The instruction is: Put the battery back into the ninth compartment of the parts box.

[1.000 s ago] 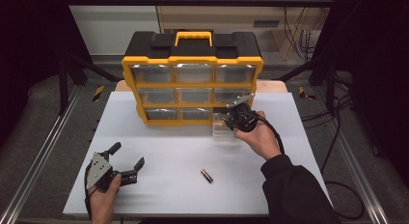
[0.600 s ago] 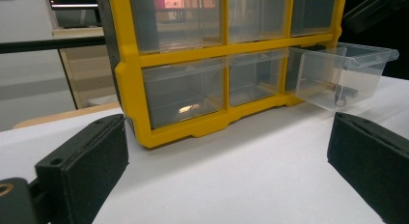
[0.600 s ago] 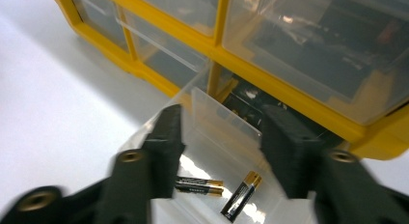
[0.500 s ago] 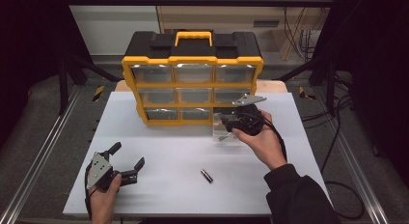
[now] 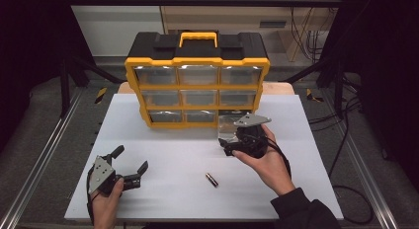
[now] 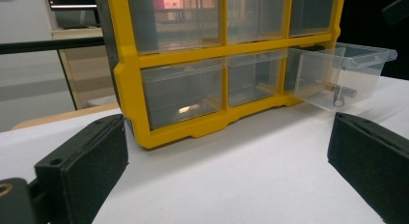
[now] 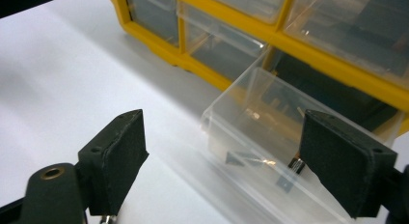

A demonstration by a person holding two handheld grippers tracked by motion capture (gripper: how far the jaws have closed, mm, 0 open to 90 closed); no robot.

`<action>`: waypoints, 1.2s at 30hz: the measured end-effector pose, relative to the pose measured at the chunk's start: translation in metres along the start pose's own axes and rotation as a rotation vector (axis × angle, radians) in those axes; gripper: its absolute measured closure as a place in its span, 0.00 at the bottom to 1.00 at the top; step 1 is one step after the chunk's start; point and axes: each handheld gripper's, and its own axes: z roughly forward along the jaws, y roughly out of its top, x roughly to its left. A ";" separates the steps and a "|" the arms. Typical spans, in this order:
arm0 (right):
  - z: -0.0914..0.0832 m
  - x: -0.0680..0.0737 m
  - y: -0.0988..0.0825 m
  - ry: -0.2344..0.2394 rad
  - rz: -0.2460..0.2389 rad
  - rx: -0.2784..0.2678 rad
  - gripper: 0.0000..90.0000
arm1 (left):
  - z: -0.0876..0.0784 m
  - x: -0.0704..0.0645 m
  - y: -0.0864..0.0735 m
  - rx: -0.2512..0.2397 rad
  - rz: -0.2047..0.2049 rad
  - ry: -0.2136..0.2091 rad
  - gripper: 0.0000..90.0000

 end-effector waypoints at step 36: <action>0.020 0.054 -0.071 0.140 0.017 0.181 0.22 | 0.000 -0.001 0.000 0.002 0.004 -0.002 0.00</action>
